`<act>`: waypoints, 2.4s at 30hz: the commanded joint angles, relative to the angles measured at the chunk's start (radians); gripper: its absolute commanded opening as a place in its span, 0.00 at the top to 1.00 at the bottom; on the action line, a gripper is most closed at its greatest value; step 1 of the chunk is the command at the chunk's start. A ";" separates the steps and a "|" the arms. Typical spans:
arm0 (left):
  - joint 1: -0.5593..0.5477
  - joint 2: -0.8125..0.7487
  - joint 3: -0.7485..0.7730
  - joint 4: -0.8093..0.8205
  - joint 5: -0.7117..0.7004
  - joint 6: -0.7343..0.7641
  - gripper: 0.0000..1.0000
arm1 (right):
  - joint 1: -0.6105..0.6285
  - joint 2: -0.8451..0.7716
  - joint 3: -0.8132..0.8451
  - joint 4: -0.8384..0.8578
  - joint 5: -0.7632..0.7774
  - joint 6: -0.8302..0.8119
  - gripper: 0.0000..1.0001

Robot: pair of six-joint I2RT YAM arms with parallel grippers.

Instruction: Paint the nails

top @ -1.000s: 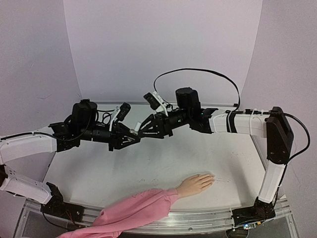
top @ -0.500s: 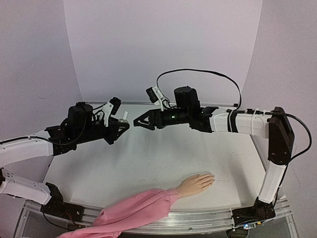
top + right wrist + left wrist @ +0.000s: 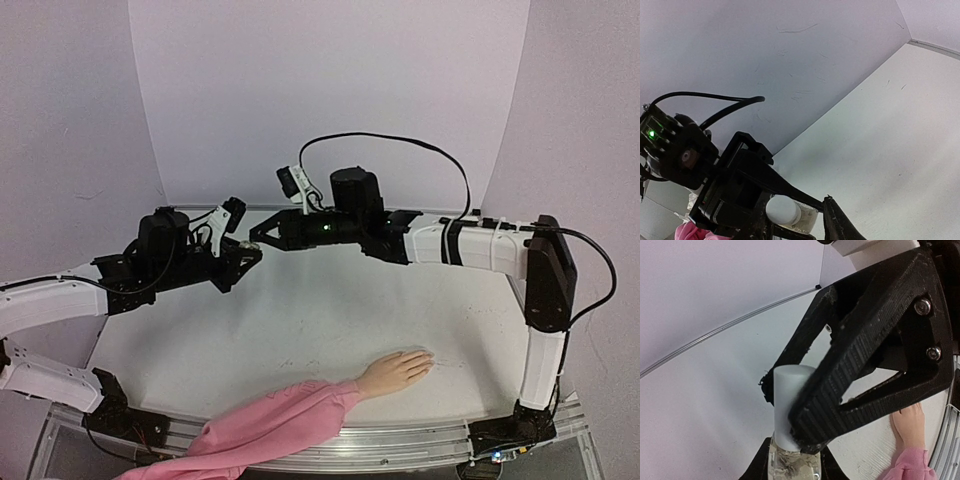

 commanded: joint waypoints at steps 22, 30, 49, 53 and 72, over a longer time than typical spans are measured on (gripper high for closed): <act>0.096 0.160 0.142 0.325 1.300 -0.243 1.00 | -0.069 -0.155 -0.244 0.032 -0.834 -0.473 1.00; 0.087 0.097 0.056 0.272 0.684 -0.091 1.00 | -0.090 -0.231 -0.287 -0.001 -0.519 -0.450 0.58; -0.068 0.044 0.048 0.081 -0.124 0.094 1.00 | -0.031 -0.199 -0.127 -0.013 0.007 -0.133 0.43; -0.072 0.057 0.055 0.078 -0.122 0.079 1.00 | -0.031 -0.146 -0.075 -0.011 0.015 -0.082 0.54; -0.077 0.083 0.125 0.073 -0.029 0.035 1.00 | -0.028 -0.071 -0.051 0.040 -0.073 -0.066 0.87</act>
